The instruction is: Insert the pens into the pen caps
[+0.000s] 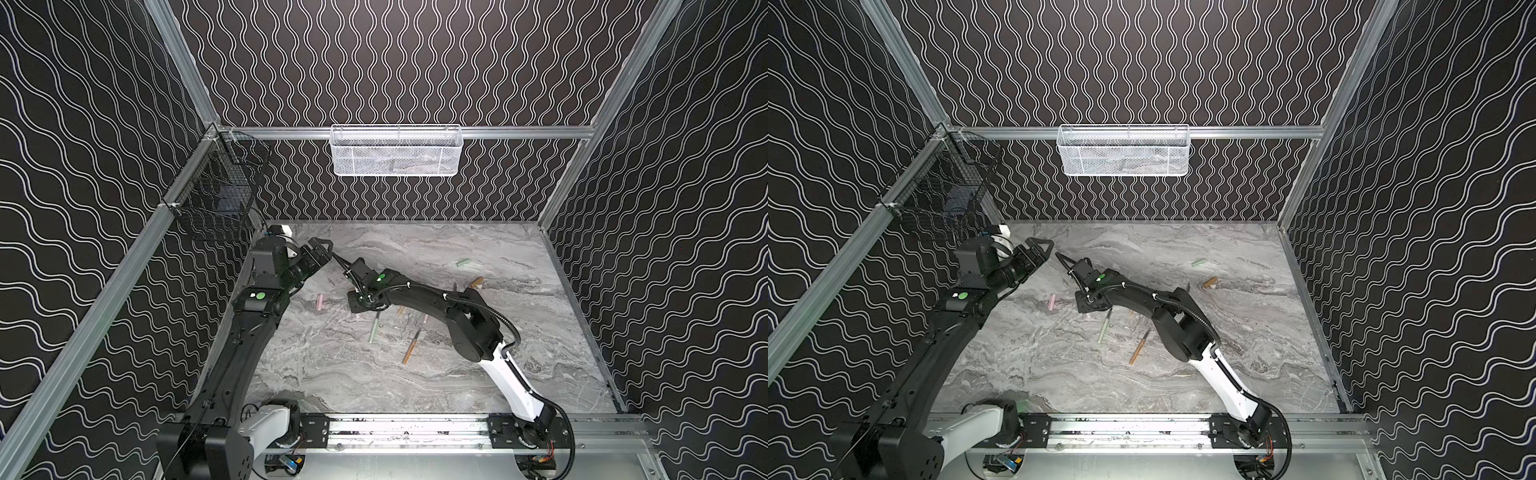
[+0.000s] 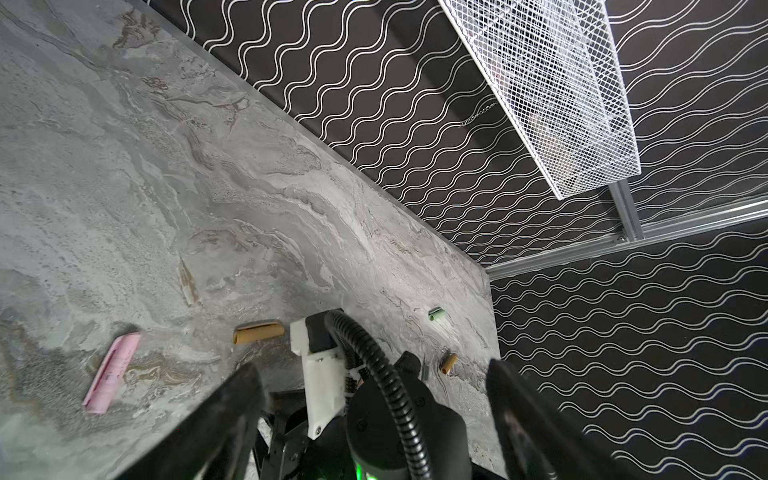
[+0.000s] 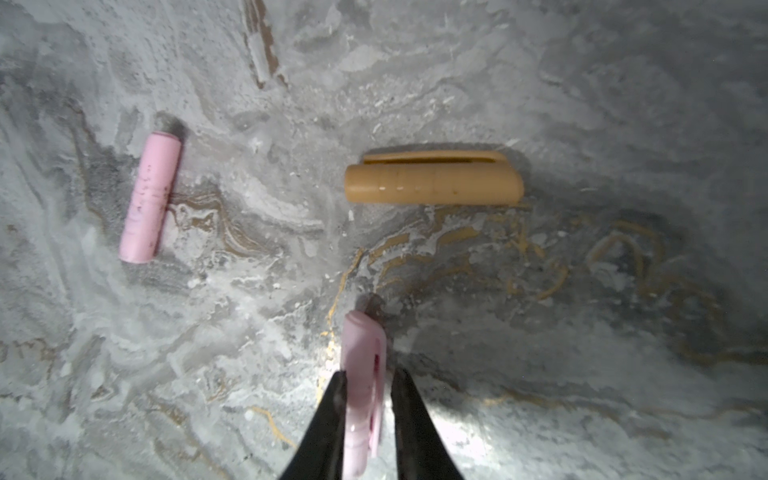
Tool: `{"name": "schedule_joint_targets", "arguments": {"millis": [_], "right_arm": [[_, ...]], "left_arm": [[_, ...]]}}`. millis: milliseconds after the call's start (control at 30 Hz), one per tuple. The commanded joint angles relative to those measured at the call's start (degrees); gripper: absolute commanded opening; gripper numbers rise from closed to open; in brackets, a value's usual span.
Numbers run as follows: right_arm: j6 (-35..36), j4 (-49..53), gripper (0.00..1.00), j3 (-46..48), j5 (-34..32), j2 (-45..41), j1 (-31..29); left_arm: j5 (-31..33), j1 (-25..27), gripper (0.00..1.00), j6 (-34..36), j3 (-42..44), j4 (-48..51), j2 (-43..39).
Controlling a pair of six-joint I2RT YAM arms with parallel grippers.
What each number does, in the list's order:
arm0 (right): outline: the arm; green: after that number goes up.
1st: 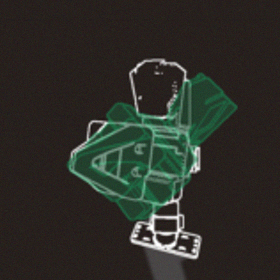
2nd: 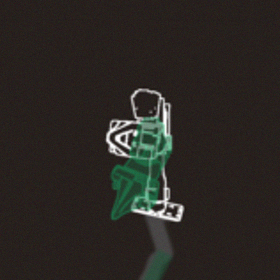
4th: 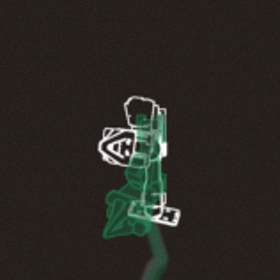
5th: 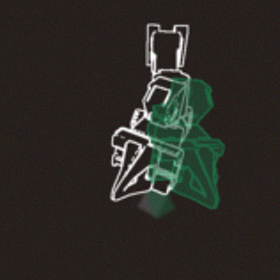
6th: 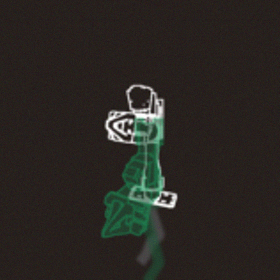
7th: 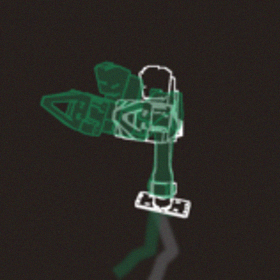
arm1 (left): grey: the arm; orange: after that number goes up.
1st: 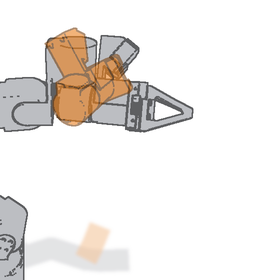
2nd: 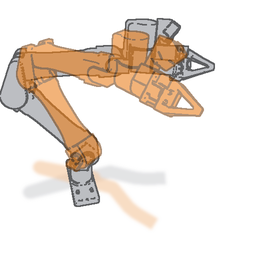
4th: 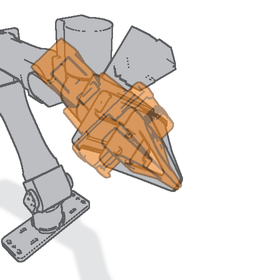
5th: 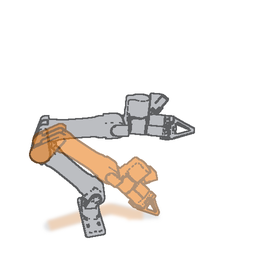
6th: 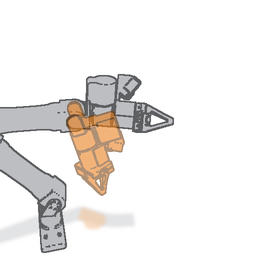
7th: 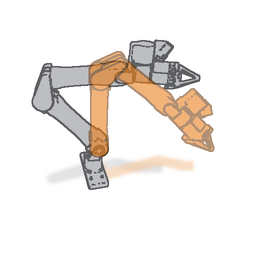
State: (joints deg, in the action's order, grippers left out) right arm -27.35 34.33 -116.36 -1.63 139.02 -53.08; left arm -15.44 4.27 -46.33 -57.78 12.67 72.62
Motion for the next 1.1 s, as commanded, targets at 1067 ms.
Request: {"name": "schedule_joint_targets", "arguments": {"millis": [1067], "right_arm": [[-0.5, -0.2, 0.19, 1.3, -1.9, -2.3, -0.6]], "left_arm": [[-0.2, -0.1, 0.87, -0.1, 0.2, -2.4, 0.3]]}}
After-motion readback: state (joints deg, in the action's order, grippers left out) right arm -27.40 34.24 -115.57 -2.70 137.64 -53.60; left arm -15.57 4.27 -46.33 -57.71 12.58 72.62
